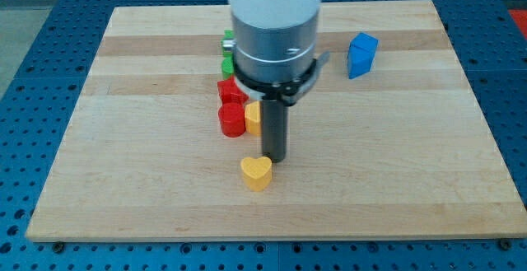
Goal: Push the yellow hexahong towards the right center
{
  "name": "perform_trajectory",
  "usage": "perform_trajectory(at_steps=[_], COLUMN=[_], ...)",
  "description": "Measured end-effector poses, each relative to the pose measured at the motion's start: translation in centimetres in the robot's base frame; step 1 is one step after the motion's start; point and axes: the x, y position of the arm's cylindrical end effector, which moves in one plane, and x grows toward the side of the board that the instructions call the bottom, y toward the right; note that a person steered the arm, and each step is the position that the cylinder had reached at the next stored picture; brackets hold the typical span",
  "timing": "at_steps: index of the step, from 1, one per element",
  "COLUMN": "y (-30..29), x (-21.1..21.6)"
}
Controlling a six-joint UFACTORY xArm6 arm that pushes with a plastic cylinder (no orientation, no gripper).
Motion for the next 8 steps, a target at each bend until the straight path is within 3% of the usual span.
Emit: perform_trajectory(at_steps=[3, 5, 7, 8], y=[-2.3, -0.4, 6.0, 6.0], x=[-0.2, -6.6, -14.0, -14.1])
